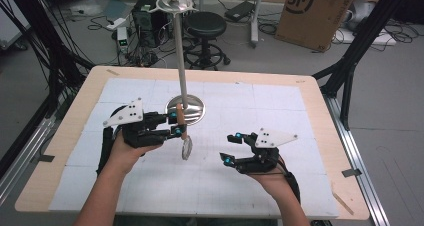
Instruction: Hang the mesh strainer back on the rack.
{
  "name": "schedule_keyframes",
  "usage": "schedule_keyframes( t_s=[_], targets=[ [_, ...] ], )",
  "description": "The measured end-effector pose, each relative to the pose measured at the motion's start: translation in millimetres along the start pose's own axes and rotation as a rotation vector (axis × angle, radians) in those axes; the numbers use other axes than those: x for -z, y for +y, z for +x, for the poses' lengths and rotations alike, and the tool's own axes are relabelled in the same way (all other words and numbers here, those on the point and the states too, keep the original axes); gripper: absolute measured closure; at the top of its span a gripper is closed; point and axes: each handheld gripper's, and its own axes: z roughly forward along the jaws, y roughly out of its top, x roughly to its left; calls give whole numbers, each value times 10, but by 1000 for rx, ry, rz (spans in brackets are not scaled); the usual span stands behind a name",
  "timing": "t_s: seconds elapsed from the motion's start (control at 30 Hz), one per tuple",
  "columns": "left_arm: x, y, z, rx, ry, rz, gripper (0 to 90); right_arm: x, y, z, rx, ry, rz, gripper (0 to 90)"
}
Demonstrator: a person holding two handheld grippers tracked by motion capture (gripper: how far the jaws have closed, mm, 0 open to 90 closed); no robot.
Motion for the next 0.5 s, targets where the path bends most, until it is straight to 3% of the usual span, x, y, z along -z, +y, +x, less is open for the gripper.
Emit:
schedule_keyframes(
  t_s=[0.5],
  targets=[
    [239,156,101,-10,62,-15,686,226,-59,-68,-13,-60,-7,325]
  ],
)
